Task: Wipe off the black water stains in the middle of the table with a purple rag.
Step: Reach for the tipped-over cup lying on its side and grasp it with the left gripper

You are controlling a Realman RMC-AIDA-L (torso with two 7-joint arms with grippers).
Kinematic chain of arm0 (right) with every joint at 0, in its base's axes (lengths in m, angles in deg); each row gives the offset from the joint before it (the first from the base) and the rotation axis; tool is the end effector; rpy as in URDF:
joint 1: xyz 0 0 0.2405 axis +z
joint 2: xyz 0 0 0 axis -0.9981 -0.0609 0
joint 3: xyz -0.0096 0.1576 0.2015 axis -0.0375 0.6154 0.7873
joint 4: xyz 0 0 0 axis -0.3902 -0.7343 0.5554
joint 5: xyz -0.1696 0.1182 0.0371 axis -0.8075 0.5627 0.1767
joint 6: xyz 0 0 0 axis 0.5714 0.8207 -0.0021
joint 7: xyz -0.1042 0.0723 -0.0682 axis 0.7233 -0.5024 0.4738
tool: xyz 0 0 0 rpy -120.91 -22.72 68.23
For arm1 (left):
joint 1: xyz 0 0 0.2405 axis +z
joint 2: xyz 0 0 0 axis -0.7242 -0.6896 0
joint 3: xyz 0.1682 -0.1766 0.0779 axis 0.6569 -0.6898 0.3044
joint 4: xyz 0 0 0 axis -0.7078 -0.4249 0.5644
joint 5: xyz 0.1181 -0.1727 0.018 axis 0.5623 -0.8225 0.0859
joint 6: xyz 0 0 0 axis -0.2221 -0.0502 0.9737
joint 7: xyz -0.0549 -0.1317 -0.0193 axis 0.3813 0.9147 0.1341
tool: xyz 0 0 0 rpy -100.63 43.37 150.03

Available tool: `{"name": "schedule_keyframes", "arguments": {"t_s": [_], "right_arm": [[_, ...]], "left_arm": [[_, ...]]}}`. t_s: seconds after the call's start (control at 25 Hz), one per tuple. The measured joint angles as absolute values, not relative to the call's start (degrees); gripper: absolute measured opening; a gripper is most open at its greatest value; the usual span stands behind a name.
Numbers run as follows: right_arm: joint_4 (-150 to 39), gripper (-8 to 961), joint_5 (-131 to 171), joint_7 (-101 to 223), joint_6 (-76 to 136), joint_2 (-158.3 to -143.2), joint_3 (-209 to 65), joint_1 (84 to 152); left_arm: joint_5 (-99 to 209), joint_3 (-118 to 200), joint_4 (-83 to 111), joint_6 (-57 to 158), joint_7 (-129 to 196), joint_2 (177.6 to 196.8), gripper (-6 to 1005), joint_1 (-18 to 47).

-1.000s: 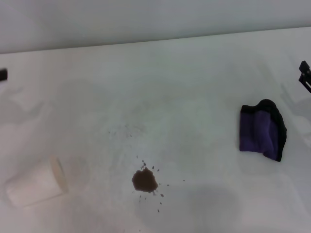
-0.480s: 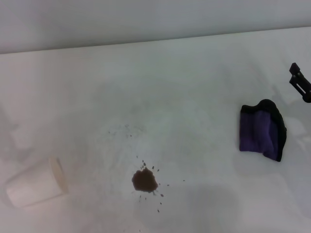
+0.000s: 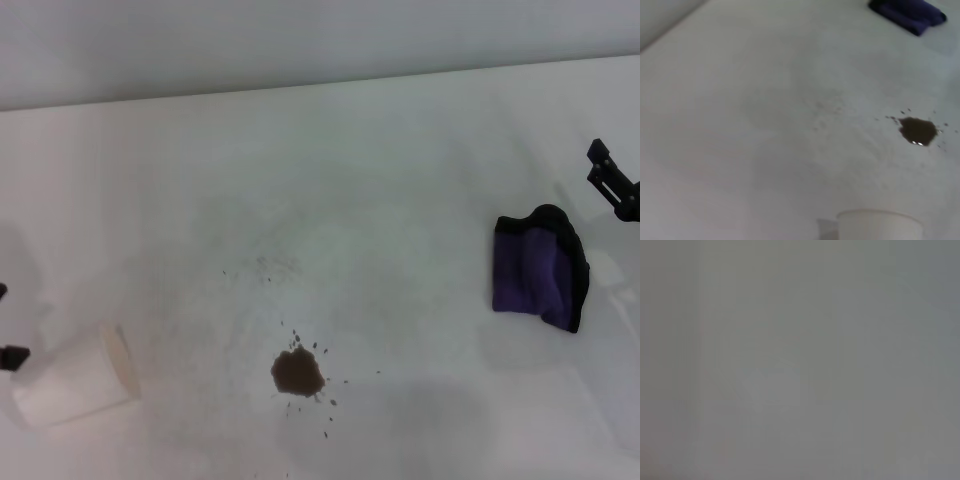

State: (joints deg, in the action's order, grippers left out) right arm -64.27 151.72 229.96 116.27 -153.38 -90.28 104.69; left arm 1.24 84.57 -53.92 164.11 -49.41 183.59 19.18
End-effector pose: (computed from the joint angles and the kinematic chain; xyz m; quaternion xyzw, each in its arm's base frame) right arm 0.3830 0.2635 0.0111 -0.7007 0.2456 0.2737 0.6114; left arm -0.2750 0.3150 0.1033 -0.9744 -0.1885 0.0781 0.0946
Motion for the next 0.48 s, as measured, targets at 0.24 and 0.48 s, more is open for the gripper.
{"name": "schedule_keyframes", "arguments": {"t_s": [0.24, 0.48], "right_arm": [[-64.71, 864, 151.37, 229.96, 117.01, -153.38, -90.28, 104.48], [-65.43, 864, 151.30, 229.96, 117.16, -153.35, -90.28, 104.31]], "left_arm": [[3.75, 85.86, -53.65, 163.66, -50.68, 185.87, 876, 19.49], [5.06, 86.51, -53.59, 162.47, -51.39, 187.23, 875, 20.07]]}}
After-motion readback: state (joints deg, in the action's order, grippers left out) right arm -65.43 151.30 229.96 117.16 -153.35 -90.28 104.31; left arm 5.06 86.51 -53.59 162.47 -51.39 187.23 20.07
